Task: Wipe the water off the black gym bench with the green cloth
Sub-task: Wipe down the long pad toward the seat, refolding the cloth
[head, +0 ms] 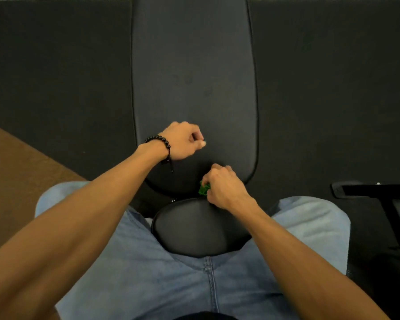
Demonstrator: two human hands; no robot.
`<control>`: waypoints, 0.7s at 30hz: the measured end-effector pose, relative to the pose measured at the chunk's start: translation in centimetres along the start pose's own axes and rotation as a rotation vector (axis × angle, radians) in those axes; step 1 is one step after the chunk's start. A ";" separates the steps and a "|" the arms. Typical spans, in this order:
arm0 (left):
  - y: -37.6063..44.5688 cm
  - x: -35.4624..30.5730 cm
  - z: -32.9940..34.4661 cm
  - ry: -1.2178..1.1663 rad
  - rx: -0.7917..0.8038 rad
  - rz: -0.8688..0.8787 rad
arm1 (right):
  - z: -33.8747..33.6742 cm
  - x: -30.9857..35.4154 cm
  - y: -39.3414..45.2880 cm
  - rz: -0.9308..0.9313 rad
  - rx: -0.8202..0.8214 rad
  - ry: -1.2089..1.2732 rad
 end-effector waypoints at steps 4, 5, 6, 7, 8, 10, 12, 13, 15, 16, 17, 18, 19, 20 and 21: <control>-1.0 2.5 3.4 -0.149 0.289 -0.080 | 1.1 4.6 2.0 -0.205 -0.034 0.035; -1.2 3.0 3.7 -0.192 0.297 -0.090 | 1.1 4.5 2.2 -0.228 -0.042 0.117; -1.4 3.4 3.8 -0.262 0.305 -0.100 | 0.8 3.8 2.3 -0.216 -0.068 0.248; -1.6 3.7 3.8 -0.351 0.313 -0.110 | 0.2 2.6 2.3 -0.177 -0.101 0.424; -1.9 4.0 3.8 -0.446 0.323 -0.119 | -0.4 1.2 2.1 -0.138 -0.125 0.645; -2.4 3.7 4.0 -0.648 0.355 -0.114 | -1.1 -1.3 1.3 -0.108 -0.106 1.104; -2.5 2.6 4.4 -0.816 0.381 -0.062 | -1.5 -2.7 0.4 -0.125 -0.035 1.411; -2.3 2.2 4.6 -0.871 0.393 -0.043 | -1.6 -3.0 0.0 -0.143 -0.010 1.477; -2.1 1.5 5.2 -0.925 0.448 -0.009 | -2.1 -3.5 -0.6 -0.188 0.001 1.588; -2.0 1.2 5.4 -0.934 0.484 0.004 | -2.5 -3.7 -0.8 -0.210 -0.011 1.656; -1.9 0.8 5.7 -0.931 0.514 0.014 | -3.1 -4.0 -1.1 -0.217 -0.034 1.701; -1.9 0.5 5.8 -0.925 0.532 0.024 | -3.5 -4.3 -1.2 -0.204 -0.063 1.714; -1.8 0.2 5.9 -0.933 0.540 0.038 | -3.9 -4.5 -1.3 -0.172 -0.082 1.694; -1.7 -0.5 6.0 -0.950 0.536 0.051 | -4.3 -4.8 -1.5 -0.130 -0.098 1.653; -1.6 -1.0 6.0 -0.985 0.518 0.056 | -4.5 -5.0 -1.6 -0.087 -0.104 1.606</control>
Point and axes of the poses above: each hand's wrist, its own y-axis towards the middle knuckle, its own z-axis out of the palm, x = y × z, the point moved 5 cm from there along y, towards the middle knuckle, and after that the axes turned 11 degrees about x, right-handed, at the moved point
